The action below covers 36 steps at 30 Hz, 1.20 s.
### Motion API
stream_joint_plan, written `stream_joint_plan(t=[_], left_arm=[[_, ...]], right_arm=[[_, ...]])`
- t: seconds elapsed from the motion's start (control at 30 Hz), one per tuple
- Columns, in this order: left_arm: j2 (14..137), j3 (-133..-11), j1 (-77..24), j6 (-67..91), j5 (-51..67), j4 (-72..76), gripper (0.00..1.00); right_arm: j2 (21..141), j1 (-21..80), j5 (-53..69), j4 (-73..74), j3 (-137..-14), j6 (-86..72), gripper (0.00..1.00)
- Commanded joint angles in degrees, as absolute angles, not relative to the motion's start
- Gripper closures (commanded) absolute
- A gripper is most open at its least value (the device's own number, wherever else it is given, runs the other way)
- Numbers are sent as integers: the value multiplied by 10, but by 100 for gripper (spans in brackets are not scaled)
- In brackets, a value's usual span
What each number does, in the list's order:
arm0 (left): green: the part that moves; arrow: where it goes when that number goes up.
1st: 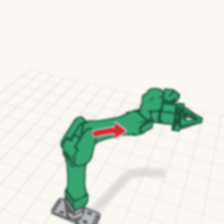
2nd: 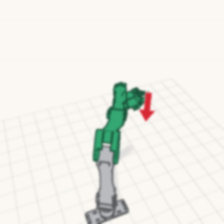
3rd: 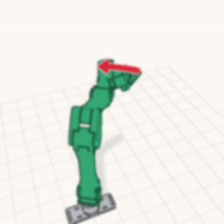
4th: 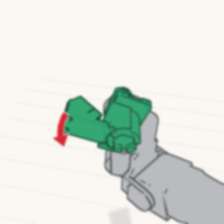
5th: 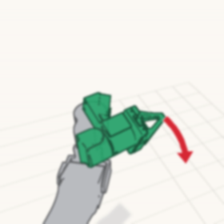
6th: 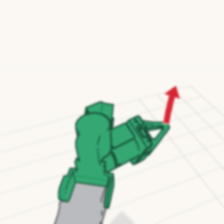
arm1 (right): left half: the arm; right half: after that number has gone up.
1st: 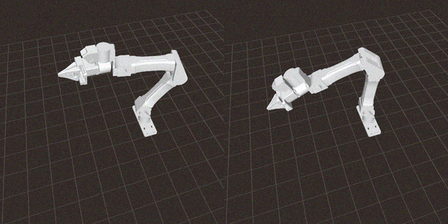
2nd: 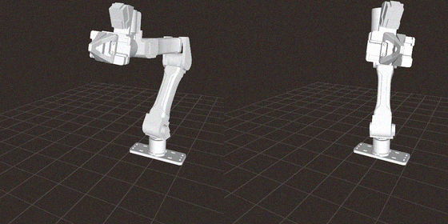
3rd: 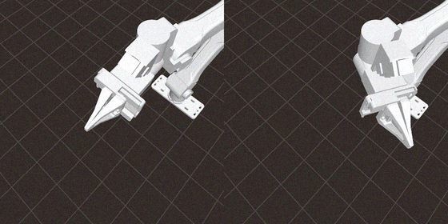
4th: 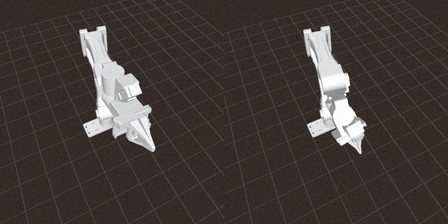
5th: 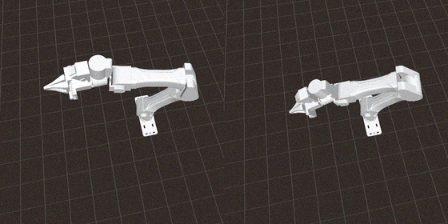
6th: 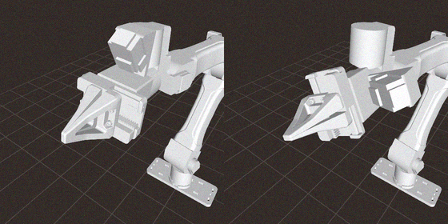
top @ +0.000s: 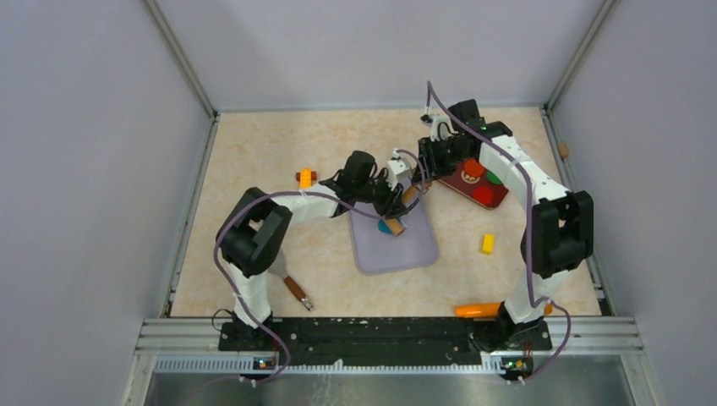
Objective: Roll out the dumpling wrappers from the dough
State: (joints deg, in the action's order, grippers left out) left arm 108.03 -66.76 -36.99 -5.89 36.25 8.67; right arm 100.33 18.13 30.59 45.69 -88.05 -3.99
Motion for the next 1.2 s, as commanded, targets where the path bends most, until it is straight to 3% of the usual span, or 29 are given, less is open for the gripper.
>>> stream_joint_plan(t=[0.0, 0.5, 1.17], left_arm=[[1109, -704, -371, -48, 362, 169, 100], [1199, -662, -378, 60, 318, 290, 100], [1258, -728, -400, 90, 318, 294, 100]], right_arm=[[992, 191, 264, 465, -862, -46, 100], [1020, 213, 213, 463, -854, -54, 100], [965, 208, 205, 470, -806, -47, 100]])
